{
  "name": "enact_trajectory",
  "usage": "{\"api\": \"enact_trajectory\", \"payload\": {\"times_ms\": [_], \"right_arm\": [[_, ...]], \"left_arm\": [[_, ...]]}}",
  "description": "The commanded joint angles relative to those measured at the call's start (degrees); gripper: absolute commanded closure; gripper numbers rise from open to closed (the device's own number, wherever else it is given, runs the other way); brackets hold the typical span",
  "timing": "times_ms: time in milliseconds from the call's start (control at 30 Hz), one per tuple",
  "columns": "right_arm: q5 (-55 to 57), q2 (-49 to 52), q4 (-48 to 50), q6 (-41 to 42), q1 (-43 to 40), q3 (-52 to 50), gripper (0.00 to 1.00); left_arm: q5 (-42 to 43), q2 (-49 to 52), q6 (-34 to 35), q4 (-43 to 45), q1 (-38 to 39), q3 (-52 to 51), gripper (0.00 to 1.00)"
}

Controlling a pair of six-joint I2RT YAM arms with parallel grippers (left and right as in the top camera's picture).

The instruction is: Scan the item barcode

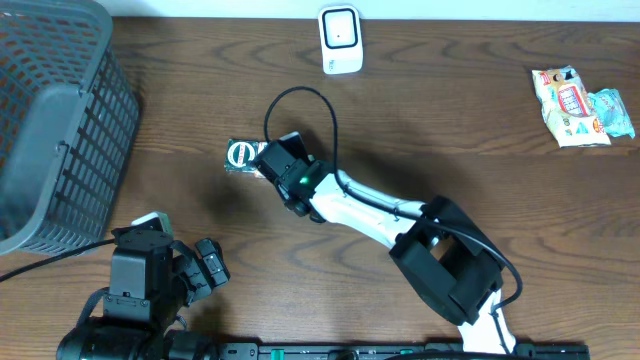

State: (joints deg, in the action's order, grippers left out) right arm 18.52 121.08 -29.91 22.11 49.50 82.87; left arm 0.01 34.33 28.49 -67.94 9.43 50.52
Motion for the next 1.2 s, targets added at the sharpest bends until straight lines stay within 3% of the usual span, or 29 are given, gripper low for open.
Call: {"api": "enact_trajectory", "payload": {"times_ms": [0, 167, 433, 567, 833, 1000, 1100, 1167], "right_arm": [[-6.0, 0.1, -1.0, 0.2, -2.3, -1.3, 0.99], [-15.8, -4.1, -3.9, 0.1, -6.8, 0.5, 0.99], [-56.9, -7.7, -4.6, -4.6, -21.8, 0.6, 0.99], [-68.1, -5.2, -4.6, -6.5, -26.1, -1.2, 0.99], [-70.1, -1.1, -4.6, -6.5, -32.7, -6.4, 0.99], [-64.1, -1.0, -7.0, -6.5, -37.3, -7.7, 0.98], [-56.1, -1.2, -9.4, -7.2, -39.2, -7.6, 0.83], [-54.0, -1.5, -12.3, -9.3, -41.2, -7.0, 0.81]], "left_arm": [[-0.5, -0.2, -0.1, -0.2, -0.1, -0.1, 0.02], [-0.5, -0.2, -0.1, -0.2, -0.1, -0.1, 0.02], [-0.5, -0.2, -0.1, -0.1, -0.1, -0.1, 0.02], [-0.5, -0.2, -0.1, -0.1, -0.1, -0.1, 0.02], [-0.5, -0.2, -0.1, -0.2, -0.1, -0.1, 0.03], [-0.5, -0.2, -0.1, -0.1, -0.1, -0.1, 0.02], [-0.5, -0.2, -0.1, -0.1, -0.1, -0.1, 0.02], [-0.5, -0.2, -0.1, -0.2, -0.1, -0.1, 0.02]]}}
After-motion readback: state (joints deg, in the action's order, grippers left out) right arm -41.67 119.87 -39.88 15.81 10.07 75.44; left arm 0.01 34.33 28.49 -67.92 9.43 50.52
